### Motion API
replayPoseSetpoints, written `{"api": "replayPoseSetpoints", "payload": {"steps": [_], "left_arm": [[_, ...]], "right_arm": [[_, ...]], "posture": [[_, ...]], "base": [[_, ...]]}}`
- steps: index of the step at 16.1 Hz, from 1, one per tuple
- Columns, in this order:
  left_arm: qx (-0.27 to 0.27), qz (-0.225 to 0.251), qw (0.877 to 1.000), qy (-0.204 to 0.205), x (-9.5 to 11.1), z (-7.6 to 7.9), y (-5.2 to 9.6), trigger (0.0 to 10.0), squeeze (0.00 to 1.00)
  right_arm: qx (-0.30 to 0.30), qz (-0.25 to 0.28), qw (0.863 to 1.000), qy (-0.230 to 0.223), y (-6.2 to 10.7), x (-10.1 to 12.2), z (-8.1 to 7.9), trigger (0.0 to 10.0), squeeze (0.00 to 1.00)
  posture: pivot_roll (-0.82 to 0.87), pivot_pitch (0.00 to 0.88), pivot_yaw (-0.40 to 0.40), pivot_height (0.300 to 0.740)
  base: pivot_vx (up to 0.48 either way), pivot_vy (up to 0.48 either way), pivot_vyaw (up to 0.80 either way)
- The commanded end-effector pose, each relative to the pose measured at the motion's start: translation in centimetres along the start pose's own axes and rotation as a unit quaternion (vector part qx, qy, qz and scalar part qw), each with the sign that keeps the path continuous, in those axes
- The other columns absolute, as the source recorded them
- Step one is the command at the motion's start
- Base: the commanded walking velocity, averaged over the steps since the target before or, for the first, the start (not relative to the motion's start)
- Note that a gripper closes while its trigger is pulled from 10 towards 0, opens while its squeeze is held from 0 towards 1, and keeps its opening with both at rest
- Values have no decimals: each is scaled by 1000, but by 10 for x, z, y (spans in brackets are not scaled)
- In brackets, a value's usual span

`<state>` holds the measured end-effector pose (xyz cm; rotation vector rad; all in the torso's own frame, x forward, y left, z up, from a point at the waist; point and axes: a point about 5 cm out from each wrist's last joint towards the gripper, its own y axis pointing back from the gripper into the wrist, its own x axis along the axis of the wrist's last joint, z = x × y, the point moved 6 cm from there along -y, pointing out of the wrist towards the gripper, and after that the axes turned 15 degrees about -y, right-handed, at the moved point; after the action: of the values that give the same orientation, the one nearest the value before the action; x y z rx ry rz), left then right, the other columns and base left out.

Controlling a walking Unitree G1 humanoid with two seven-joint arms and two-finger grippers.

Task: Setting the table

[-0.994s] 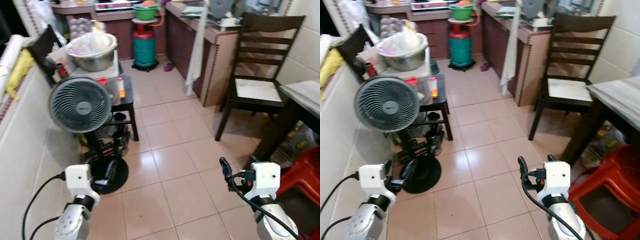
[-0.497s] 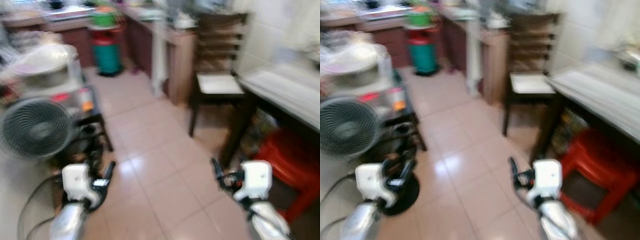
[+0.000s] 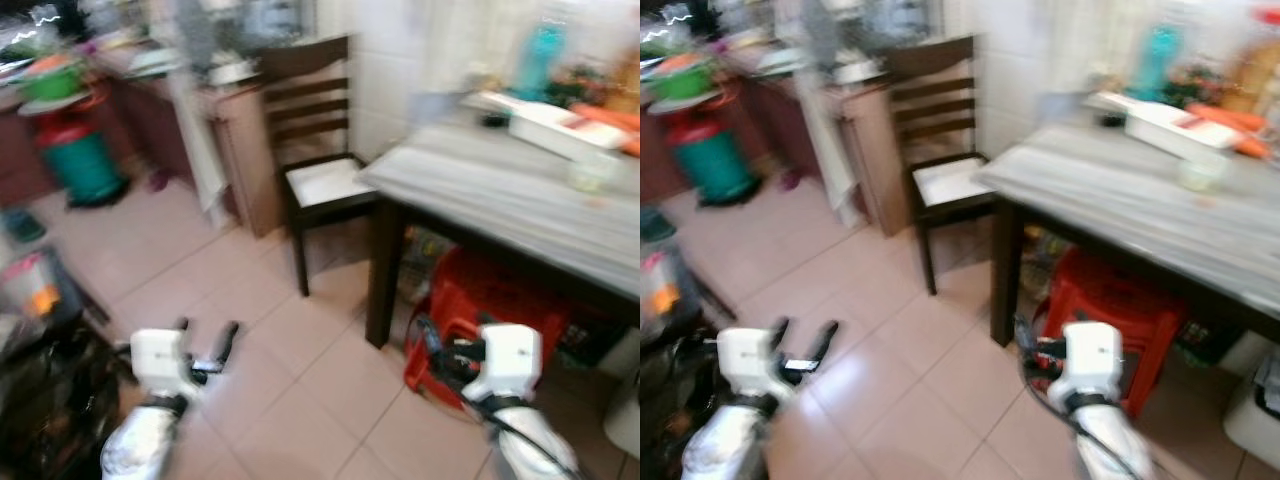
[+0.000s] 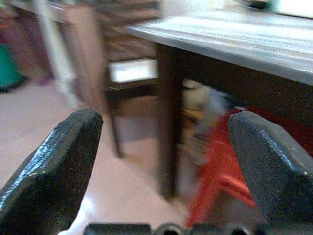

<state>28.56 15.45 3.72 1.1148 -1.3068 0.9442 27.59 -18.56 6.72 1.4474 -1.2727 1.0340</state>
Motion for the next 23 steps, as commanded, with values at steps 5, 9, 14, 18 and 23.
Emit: {"api": "replayPoseSetpoints", "payload": {"steps": [5, 9, 14, 18, 23], "left_arm": [[15, -12, 1000, -9, -2, -13, 5, 10000, 0], [63, -35, 997, -24, -2, -25, -6, 10000, 0], [71, -41, 996, -34, 0, -25, -9, 10000, 0], [77, -48, 995, -39, -1, -27, -10, 10000, 0], [80, -51, 995, -43, -2, -29, -11, 10000, 0]], "right_arm": [[18, 10, 1000, -9, -5, 5, -15, 10000, 0], [-3, 9, 1000, -13, -6, 6, -9, 10000, 0], [-12, 17, 1000, 3, -7, 5, -5, 10000, 0], [-13, 2, 1000, -27, -8, 1, -7, 10000, 0], [-15, 9, 999, -43, -9, 4, -4, 10000, 0]], "posture": [[-44, 5, 64, 740], [-46, 11, 60, 740], [-47, 14, 62, 740], [-45, 12, 61, 740], [-44, 4, 63, 740]], "base": [[407, 0, -800], [0, 0, -400], [0, 0, 0], [0, 0, 0], [0, 0, 0]]}}
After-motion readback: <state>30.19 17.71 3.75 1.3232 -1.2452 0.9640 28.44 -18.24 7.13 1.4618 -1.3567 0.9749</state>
